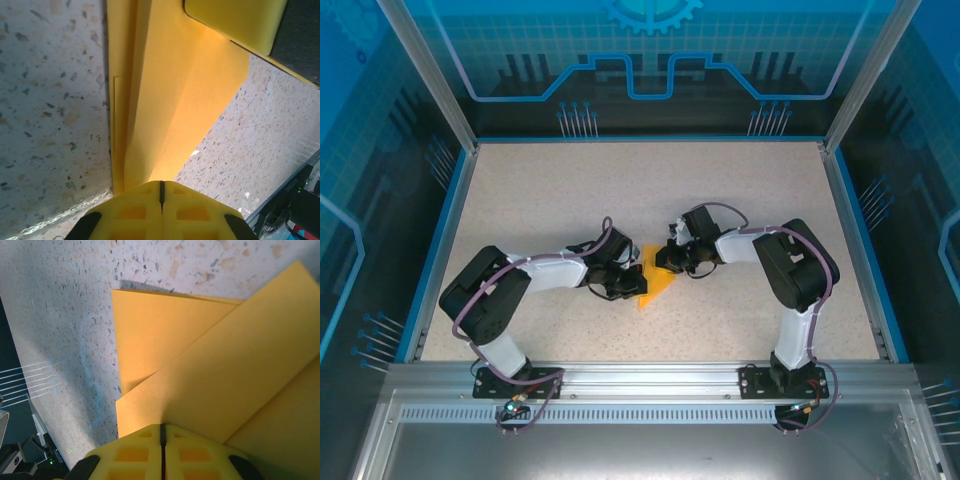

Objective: Fold a paper plane with a square sheet of paper (pick it up from the middle)
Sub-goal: Fourth fold the wing at the center of the table.

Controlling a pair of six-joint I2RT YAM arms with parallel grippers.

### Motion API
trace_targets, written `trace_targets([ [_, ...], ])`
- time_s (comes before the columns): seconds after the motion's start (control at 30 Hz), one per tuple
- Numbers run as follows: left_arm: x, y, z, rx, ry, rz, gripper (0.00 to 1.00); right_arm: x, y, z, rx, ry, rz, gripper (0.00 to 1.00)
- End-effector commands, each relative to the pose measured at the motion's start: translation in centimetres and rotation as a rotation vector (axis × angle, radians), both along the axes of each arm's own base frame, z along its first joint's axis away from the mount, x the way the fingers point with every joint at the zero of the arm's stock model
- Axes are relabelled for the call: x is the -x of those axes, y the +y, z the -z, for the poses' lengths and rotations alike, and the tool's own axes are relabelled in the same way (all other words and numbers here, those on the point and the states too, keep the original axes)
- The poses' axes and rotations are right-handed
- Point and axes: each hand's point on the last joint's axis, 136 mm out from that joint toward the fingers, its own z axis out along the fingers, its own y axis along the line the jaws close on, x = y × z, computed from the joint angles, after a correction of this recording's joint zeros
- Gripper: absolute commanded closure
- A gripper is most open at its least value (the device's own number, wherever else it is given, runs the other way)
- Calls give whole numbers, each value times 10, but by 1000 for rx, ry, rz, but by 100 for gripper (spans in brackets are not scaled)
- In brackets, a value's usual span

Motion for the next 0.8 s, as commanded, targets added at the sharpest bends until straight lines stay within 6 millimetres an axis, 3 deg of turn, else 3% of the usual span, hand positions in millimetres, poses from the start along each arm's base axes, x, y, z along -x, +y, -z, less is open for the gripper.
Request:
trace_targets([
  [0.0,16,1,2,18,38,37,93,20,-16,39,102,89,13,92],
  [0.2,39,1,8,40,95,102,91,22,-18,44,113,100,14,93],
  [0.6,69,36,34,-91,159,75,92,21,-17,43,103,101,10,93],
  [0.77,59,32,12,-54,82,58,93,14,-8,25,60,73,-4,92],
])
